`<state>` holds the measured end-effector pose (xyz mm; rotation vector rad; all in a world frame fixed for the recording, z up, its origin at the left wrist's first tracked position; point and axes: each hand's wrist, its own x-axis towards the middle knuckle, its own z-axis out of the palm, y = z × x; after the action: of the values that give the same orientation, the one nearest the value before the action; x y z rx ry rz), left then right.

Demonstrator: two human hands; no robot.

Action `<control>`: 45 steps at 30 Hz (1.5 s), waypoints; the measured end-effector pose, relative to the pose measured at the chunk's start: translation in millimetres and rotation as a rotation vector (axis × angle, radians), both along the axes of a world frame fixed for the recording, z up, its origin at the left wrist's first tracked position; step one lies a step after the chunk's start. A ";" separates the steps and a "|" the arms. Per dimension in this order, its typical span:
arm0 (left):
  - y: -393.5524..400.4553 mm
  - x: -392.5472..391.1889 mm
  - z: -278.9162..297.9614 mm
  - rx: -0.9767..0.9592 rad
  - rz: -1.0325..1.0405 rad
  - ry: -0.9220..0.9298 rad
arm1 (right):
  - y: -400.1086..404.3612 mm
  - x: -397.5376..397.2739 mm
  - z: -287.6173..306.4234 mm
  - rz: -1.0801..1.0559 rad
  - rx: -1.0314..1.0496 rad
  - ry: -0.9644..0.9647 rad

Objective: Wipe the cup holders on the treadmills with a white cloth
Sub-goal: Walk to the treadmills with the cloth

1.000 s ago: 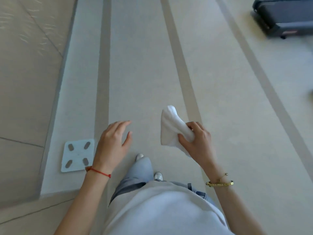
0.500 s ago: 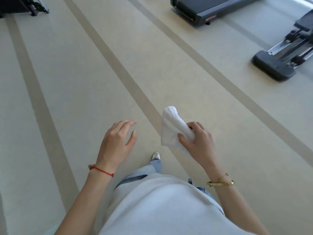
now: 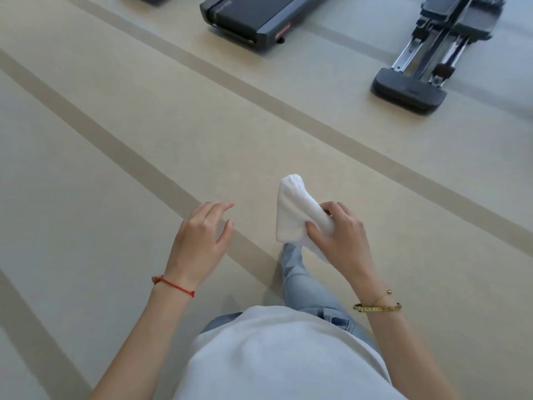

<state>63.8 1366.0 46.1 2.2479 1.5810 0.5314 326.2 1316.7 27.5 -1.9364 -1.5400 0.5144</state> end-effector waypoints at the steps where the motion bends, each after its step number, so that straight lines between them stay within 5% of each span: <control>1: 21.6 10.1 -2.7 -0.002 -0.007 -0.004 | 19.6 9.3 -3.0 -0.014 0.001 0.003; 45: 993.7 547.8 19.4 0.050 -0.225 -0.057 | 932.8 525.5 12.1 -0.251 0.063 0.002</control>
<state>611.6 2359.7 65.5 2.3860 1.2791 0.5713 851.8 2249.4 39.6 -2.0421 -1.2716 0.3551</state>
